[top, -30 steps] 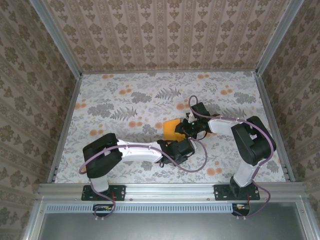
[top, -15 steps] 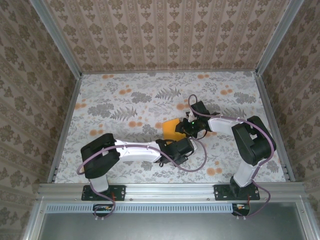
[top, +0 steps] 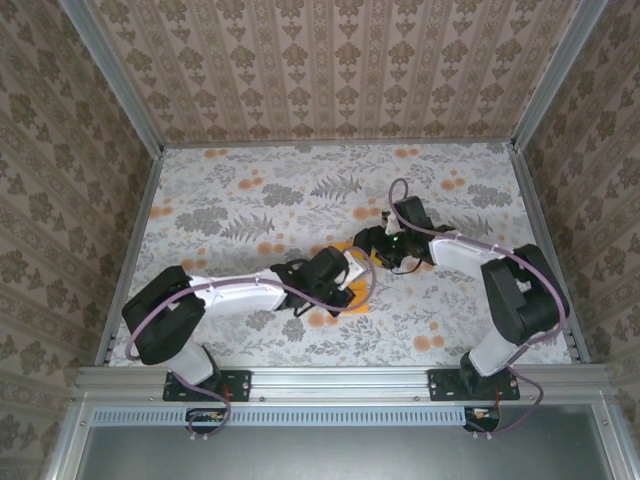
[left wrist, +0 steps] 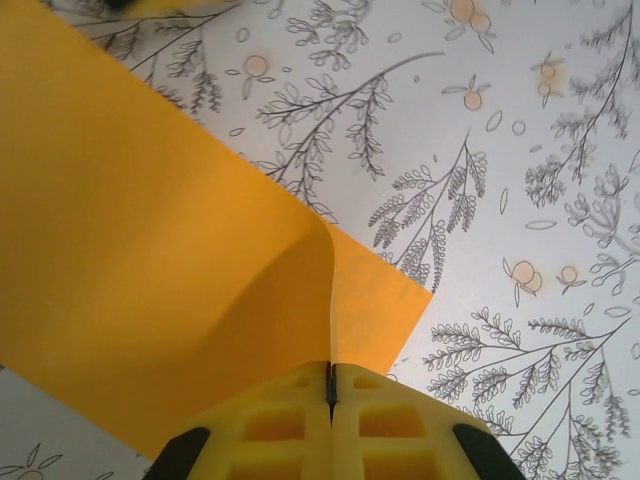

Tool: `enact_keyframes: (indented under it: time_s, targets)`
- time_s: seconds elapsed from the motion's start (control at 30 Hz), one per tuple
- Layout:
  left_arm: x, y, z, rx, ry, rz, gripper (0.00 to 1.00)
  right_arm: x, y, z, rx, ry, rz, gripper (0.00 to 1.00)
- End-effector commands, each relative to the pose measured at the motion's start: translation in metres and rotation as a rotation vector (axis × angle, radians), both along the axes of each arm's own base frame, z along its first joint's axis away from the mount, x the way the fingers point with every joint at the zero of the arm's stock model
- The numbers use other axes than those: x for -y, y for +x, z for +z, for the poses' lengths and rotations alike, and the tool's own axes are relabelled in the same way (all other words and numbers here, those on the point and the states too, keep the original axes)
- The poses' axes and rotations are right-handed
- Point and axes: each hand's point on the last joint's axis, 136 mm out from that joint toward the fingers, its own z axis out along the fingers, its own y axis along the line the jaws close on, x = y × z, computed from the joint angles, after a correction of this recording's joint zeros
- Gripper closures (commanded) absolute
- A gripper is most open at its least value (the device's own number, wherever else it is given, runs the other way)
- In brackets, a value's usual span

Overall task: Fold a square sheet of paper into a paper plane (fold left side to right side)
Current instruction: Fold the triangle a second time at the center of the table.

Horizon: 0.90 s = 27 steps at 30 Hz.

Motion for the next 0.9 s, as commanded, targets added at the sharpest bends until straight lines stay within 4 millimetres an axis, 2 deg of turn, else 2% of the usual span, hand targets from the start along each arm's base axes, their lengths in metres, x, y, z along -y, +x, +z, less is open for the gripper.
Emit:
enact_keyframes:
  time_s: [0.0,0.07,0.2,0.27,0.4,0.5,0.63,0.73,0.87]
  targets:
    - [0.005,-0.005,0.015,-0.129,-0.16,0.007,1.0,0.015,0.001,0.019,0.096,-0.03,-0.037,0.36]
    - [0.001,-0.002,0.014,-0.162,-0.189,0.026,1.0,0.023,-0.009,0.016,0.09,-0.077,-0.031,0.37]
    - [-0.005,0.005,0.012,-0.2,-0.227,0.063,1.0,0.03,-0.038,0.003,0.047,-0.097,-0.009,0.51]
    - [-0.009,0.008,0.011,-0.212,-0.243,0.082,1.0,0.028,-0.054,0.001,0.038,-0.094,0.016,0.61]
    - [-0.016,0.015,0.011,-0.224,-0.265,0.121,1.0,0.018,-0.086,-0.017,-0.011,-0.105,0.064,0.8]
    - [-0.021,0.018,0.011,-0.228,-0.277,0.142,1.0,0.006,-0.103,-0.027,-0.026,-0.106,0.096,0.88]
    - [-0.026,0.021,0.008,-0.237,-0.266,0.161,1.0,-0.008,-0.116,-0.04,-0.054,-0.134,0.142,0.91]
    - [-0.028,0.021,0.006,-0.235,-0.251,0.164,1.0,-0.017,-0.117,-0.049,-0.072,-0.152,0.163,0.92]
    - [-0.031,0.022,0.002,-0.236,-0.229,0.169,1.0,-0.021,-0.118,-0.059,-0.095,-0.202,0.18,0.92]
